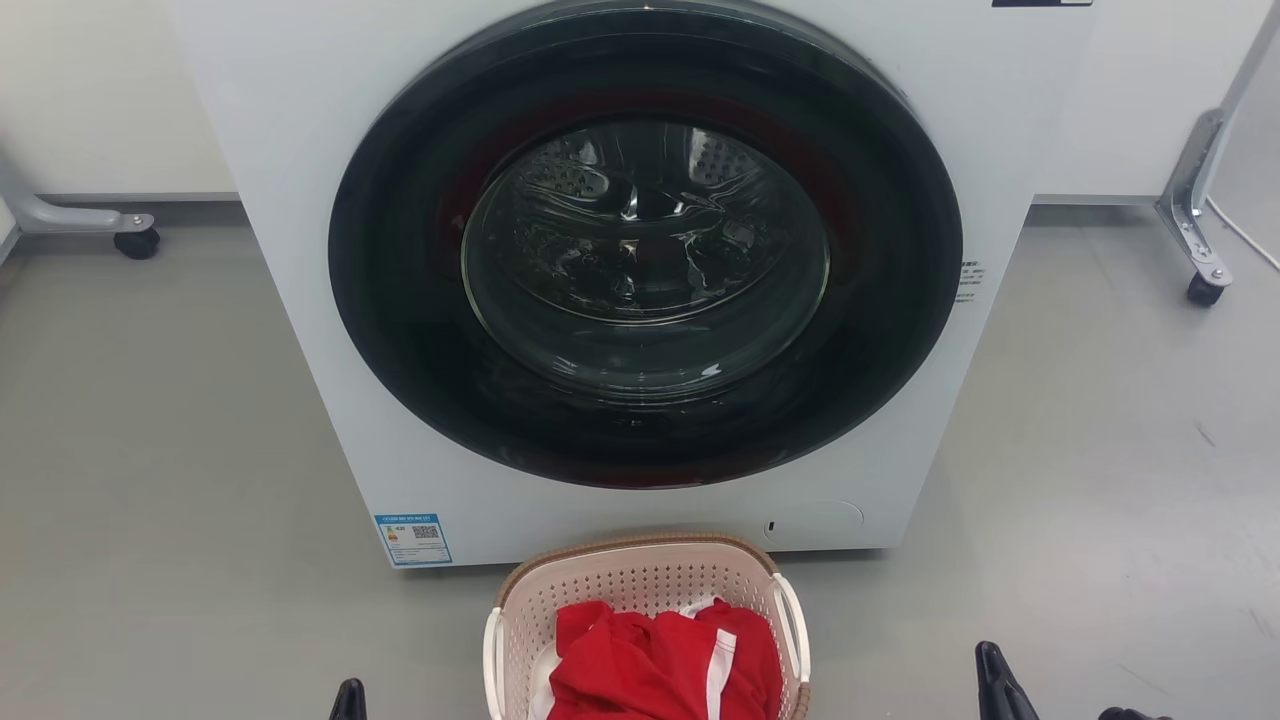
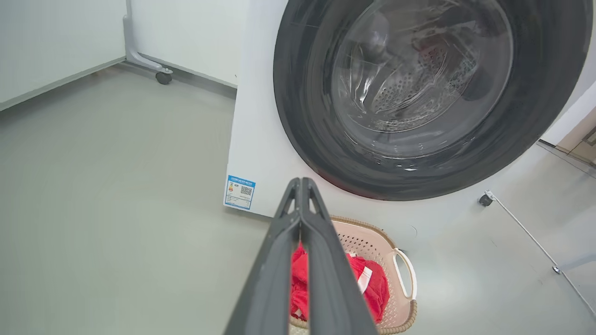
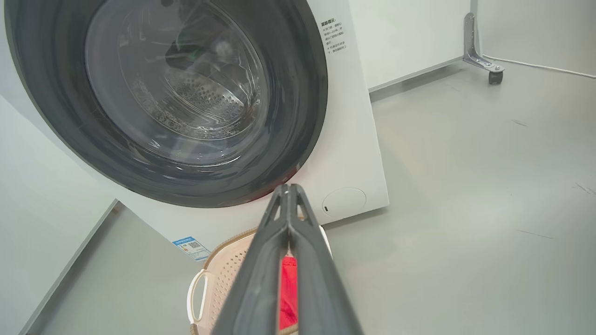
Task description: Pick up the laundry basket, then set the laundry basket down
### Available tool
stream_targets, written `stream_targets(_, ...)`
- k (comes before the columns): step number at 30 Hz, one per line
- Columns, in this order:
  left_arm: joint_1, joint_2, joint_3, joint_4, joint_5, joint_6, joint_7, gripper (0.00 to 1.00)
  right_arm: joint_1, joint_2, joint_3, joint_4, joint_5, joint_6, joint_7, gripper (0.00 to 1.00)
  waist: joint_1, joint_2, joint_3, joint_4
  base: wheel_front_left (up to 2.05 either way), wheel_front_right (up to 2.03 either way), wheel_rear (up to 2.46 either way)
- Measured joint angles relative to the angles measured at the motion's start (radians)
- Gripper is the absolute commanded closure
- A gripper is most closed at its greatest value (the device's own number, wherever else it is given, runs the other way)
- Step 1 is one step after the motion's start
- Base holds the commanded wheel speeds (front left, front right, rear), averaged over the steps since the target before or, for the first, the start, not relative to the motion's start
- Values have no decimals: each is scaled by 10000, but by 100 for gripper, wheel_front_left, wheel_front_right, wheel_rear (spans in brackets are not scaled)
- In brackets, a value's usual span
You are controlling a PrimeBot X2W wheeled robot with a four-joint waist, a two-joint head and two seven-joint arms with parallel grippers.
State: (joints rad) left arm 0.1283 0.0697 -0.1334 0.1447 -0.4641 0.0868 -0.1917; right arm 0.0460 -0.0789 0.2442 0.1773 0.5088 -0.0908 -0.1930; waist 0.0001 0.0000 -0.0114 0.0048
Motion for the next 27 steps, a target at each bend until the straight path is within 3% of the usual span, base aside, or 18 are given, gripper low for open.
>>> stream_targets(27, -661, -73, 775, 476, -3860, -706, 1112, 100, -414, 127, -1302, 403, 3705, 694, 1126, 100, 0, 0, 44, -16, 0, 0, 0)
